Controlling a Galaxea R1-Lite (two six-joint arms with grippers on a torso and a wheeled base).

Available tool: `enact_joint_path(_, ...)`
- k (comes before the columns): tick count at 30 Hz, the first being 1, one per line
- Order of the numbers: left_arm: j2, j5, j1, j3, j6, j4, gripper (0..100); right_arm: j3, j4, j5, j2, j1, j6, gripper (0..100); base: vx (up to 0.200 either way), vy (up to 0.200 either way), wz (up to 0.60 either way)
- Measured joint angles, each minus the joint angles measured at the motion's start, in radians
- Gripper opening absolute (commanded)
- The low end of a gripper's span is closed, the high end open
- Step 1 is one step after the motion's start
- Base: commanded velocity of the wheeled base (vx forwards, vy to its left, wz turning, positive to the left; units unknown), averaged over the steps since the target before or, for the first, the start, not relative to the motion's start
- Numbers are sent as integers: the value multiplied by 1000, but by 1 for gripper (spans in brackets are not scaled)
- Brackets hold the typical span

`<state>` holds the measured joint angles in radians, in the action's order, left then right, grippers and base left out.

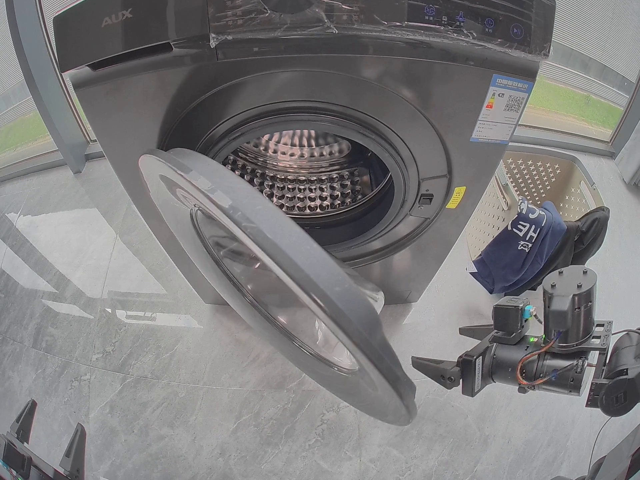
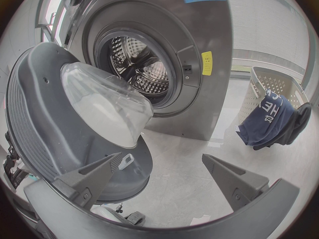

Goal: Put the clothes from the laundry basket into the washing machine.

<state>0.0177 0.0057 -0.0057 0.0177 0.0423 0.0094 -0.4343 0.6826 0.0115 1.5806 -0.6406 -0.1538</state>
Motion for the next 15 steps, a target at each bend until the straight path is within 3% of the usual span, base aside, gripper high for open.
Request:
enact_joint_path(7,0,0,0,0,-1,0,100,-19,2,15,0,7,-1,100,-200,0,0)
enact_joint_path(11,0,0,0,0,-1,0,100,-44,4,15,27,4,-2,100,0,0,0)
enact_joint_path(15,0,0,-1,0,-1,0,100,-67,11,14,76,-43,-6,100,0,0,0)
